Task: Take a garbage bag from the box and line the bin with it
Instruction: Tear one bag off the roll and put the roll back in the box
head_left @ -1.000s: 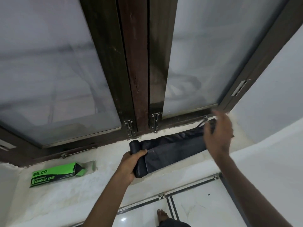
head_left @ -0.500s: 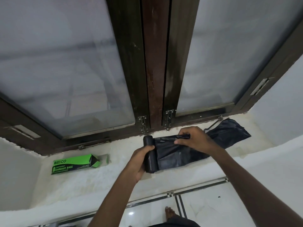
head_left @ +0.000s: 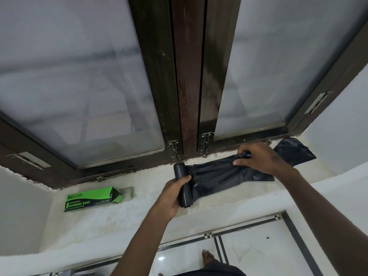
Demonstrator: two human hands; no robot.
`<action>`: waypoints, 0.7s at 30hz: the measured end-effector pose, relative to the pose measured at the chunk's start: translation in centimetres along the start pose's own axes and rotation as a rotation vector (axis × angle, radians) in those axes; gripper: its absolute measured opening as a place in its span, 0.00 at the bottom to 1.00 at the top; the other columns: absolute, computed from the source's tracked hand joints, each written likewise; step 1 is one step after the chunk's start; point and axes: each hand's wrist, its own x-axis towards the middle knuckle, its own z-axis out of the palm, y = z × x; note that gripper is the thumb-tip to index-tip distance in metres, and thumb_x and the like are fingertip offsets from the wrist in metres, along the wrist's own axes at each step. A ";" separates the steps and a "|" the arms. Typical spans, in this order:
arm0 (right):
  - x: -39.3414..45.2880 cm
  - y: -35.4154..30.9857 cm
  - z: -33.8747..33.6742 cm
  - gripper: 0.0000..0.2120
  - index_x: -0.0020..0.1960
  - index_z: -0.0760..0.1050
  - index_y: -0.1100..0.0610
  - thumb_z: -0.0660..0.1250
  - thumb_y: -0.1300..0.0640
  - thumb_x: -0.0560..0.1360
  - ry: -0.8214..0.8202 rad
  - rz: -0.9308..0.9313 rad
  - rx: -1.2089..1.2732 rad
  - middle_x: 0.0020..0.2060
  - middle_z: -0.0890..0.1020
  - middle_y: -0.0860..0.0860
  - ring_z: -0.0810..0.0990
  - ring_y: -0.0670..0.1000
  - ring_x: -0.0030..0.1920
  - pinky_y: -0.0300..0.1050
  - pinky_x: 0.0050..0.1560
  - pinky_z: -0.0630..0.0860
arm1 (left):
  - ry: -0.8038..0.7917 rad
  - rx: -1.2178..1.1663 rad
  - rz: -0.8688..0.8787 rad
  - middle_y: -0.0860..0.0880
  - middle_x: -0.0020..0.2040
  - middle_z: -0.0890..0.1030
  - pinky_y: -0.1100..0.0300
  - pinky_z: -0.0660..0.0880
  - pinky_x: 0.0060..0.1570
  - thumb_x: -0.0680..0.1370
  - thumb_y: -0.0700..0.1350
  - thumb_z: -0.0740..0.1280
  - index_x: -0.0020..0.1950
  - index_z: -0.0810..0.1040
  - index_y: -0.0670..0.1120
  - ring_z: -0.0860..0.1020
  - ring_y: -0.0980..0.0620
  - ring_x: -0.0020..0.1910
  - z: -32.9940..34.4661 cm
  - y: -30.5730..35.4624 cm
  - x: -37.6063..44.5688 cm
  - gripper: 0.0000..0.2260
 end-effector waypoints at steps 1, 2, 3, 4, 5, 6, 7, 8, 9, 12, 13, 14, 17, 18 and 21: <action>-0.1 -0.6 0.0 0.11 0.46 0.79 0.44 0.75 0.42 0.69 -0.014 -0.024 -0.073 0.42 0.81 0.41 0.78 0.44 0.43 0.38 0.38 0.68 | -0.001 -0.003 0.002 0.42 0.56 0.83 0.49 0.79 0.53 0.78 0.45 0.71 0.62 0.78 0.43 0.81 0.43 0.53 0.0 0.0 0.0 0.14; -0.2 -1.3 0.3 0.14 0.51 0.79 0.45 0.74 0.41 0.70 -0.017 -0.051 -0.147 0.46 0.81 0.42 0.77 0.44 0.46 0.38 0.41 0.69 | -0.002 -0.009 0.005 0.41 0.56 0.83 0.49 0.79 0.53 0.78 0.44 0.71 0.62 0.77 0.43 0.81 0.43 0.52 -0.1 -0.1 0.0 0.14; -0.2 -2.1 0.7 0.17 0.56 0.79 0.46 0.72 0.40 0.71 -0.014 -0.078 -0.197 0.49 0.81 0.43 0.77 0.45 0.50 0.40 0.46 0.70 | -0.005 -0.014 0.007 0.41 0.55 0.83 0.50 0.79 0.52 0.78 0.44 0.71 0.63 0.77 0.42 0.81 0.43 0.51 -0.1 -0.2 0.1 0.15; -0.2 -3.1 1.1 0.19 0.59 0.78 0.46 0.71 0.40 0.72 -0.007 -0.100 -0.197 0.53 0.81 0.44 0.77 0.46 0.53 0.42 0.51 0.71 | -0.009 -0.014 0.007 0.41 0.56 0.83 0.50 0.80 0.51 0.78 0.44 0.71 0.63 0.77 0.42 0.81 0.43 0.51 -0.2 -0.2 0.1 0.15; -0.3 -4.2 1.7 0.21 0.62 0.77 0.46 0.71 0.40 0.72 -0.008 -0.116 -0.148 0.56 0.80 0.44 0.76 0.46 0.56 0.44 0.54 0.72 | -0.011 -0.011 0.007 0.41 0.56 0.83 0.51 0.79 0.50 0.78 0.44 0.71 0.64 0.77 0.42 0.81 0.43 0.51 -0.2 -0.3 0.2 0.16; -0.2 -5.2 2.4 0.22 0.64 0.75 0.45 0.70 0.39 0.73 -0.021 -0.129 -0.072 0.58 0.80 0.44 0.76 0.45 0.58 0.44 0.56 0.72 | -0.016 -0.004 0.009 0.41 0.56 0.83 0.50 0.79 0.50 0.78 0.45 0.71 0.64 0.77 0.42 0.81 0.43 0.51 -0.2 -0.3 0.3 0.16; -0.1 -6.2 3.2 0.24 0.66 0.74 0.45 0.70 0.39 0.72 -0.049 -0.135 0.012 0.59 0.79 0.43 0.75 0.44 0.60 0.44 0.58 0.72 | -0.024 0.003 0.014 0.40 0.55 0.83 0.50 0.78 0.50 0.78 0.45 0.71 0.64 0.77 0.41 0.80 0.43 0.51 -0.2 -0.3 0.4 0.16; 0.2 -6.9 4.0 0.26 0.66 0.73 0.45 0.71 0.38 0.71 -0.088 -0.126 0.099 0.59 0.80 0.43 0.76 0.43 0.60 0.44 0.59 0.73 | -0.032 0.011 0.020 0.40 0.55 0.83 0.50 0.78 0.50 0.78 0.45 0.70 0.64 0.77 0.42 0.80 0.43 0.50 -0.2 -0.4 0.4 0.16; 0.4 -7.5 4.8 0.27 0.66 0.73 0.44 0.72 0.37 0.70 -0.138 -0.106 0.181 0.59 0.80 0.43 0.77 0.42 0.60 0.44 0.59 0.74 | -0.042 0.018 0.026 0.40 0.54 0.83 0.50 0.78 0.49 0.78 0.45 0.70 0.64 0.77 0.42 0.81 0.43 0.50 -0.1 -0.4 0.3 0.16; 1.4 -8.2 6.6 0.22 0.60 0.78 0.47 0.74 0.39 0.69 -0.250 -0.051 0.271 0.54 0.83 0.44 0.80 0.43 0.56 0.47 0.58 0.78 | -0.069 0.035 0.052 0.40 0.55 0.83 0.50 0.79 0.50 0.78 0.45 0.70 0.64 0.77 0.43 0.81 0.43 0.51 -0.2 -0.4 0.2 0.16; 1.6 -8.2 7.0 0.16 0.55 0.81 0.49 0.74 0.43 0.70 -0.251 -0.048 0.274 0.49 0.84 0.45 0.81 0.44 0.51 0.50 0.55 0.79 | -0.070 0.041 0.060 0.41 0.56 0.84 0.49 0.79 0.51 0.78 0.45 0.70 0.64 0.77 0.43 0.81 0.43 0.52 -0.4 -0.4 0.2 0.16; 1.7 -8.2 7.3 0.10 0.48 0.81 0.51 0.75 0.47 0.71 -0.237 -0.042 0.267 0.43 0.84 0.46 0.82 0.46 0.46 0.52 0.51 0.80 | -0.069 0.052 0.071 0.41 0.57 0.84 0.49 0.79 0.51 0.78 0.45 0.70 0.64 0.78 0.43 0.81 0.42 0.54 -0.5 -0.4 0.1 0.16; 1.8 -8.4 7.8 0.10 0.34 0.76 0.49 0.76 0.51 0.70 -0.177 0.009 0.236 0.32 0.80 0.46 0.80 0.49 0.38 0.51 0.43 0.77 | -0.076 0.102 0.105 0.42 0.58 0.84 0.51 0.78 0.53 0.78 0.44 0.70 0.64 0.78 0.44 0.81 0.43 0.57 -0.5 -0.4 -0.2 0.15; 1.9 -8.6 8.0 0.12 0.32 0.75 0.48 0.76 0.51 0.70 -0.158 0.035 0.218 0.31 0.80 0.45 0.80 0.49 0.38 0.49 0.42 0.76 | -0.082 0.120 0.111 0.43 0.58 0.84 0.51 0.78 0.53 0.79 0.44 0.69 0.64 0.78 0.44 0.81 0.44 0.58 -0.4 -0.5 -0.2 0.14; 2.1 -9.1 8.4 0.11 0.31 0.76 0.48 0.76 0.54 0.68 -0.114 0.077 0.171 0.31 0.80 0.44 0.79 0.47 0.38 0.46 0.41 0.76 | -0.091 0.144 0.122 0.43 0.57 0.84 0.53 0.78 0.52 0.80 0.42 0.68 0.63 0.78 0.45 0.81 0.45 0.54 -0.1 -0.7 -0.4 0.12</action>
